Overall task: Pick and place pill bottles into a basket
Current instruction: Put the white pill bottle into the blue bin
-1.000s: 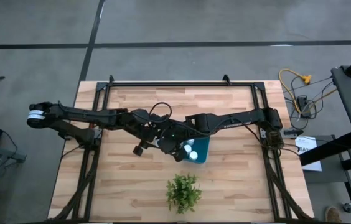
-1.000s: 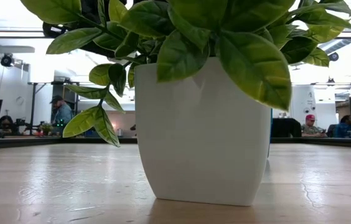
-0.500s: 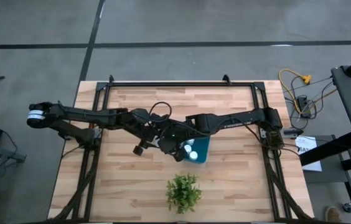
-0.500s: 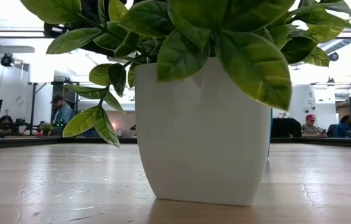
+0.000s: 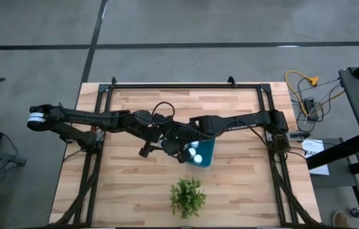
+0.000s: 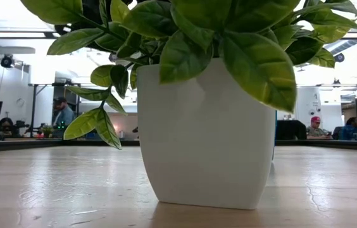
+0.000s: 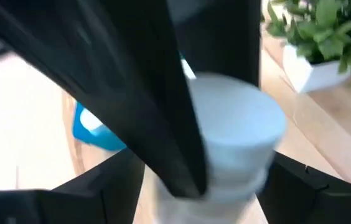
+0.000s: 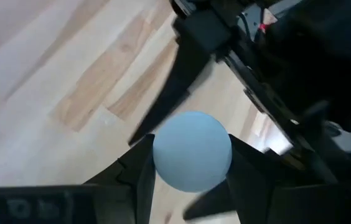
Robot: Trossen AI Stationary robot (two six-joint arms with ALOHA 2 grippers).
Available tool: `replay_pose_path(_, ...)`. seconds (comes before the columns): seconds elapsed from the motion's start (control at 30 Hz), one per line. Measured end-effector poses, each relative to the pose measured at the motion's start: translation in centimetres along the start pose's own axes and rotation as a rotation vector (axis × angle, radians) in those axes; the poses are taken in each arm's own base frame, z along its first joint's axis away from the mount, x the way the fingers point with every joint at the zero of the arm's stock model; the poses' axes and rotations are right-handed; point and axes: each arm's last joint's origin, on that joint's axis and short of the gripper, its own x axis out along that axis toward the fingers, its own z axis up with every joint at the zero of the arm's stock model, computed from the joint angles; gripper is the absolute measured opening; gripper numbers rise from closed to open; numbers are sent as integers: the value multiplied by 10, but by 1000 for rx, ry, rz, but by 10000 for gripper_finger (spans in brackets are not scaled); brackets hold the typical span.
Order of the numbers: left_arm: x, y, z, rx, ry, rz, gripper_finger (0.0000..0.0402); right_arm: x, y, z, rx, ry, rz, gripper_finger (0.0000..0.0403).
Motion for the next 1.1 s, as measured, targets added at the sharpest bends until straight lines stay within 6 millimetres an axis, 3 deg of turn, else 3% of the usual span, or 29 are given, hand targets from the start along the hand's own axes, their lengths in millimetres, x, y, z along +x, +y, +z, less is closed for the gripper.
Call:
replay_pose_path(0.27, -4, -4, -12, -59, 132, -23, 259, 0, 2, -4, 24, 47, 6, 147)
replay_pose_path(0.47, -18, -4, -15, -41, 211, 145, 259, -1, 1, -7, 75, 75, 2, 147)
replay_pose_path(0.73, -58, -13, -12, -30, 64, 201, 258, -1, -4, -21, 194, 159, 35, 147)
replay_pose_path(1.1, -88, -39, -52, -103, -97, 247, 258, -3, -19, -54, 335, 328, 64, 147)
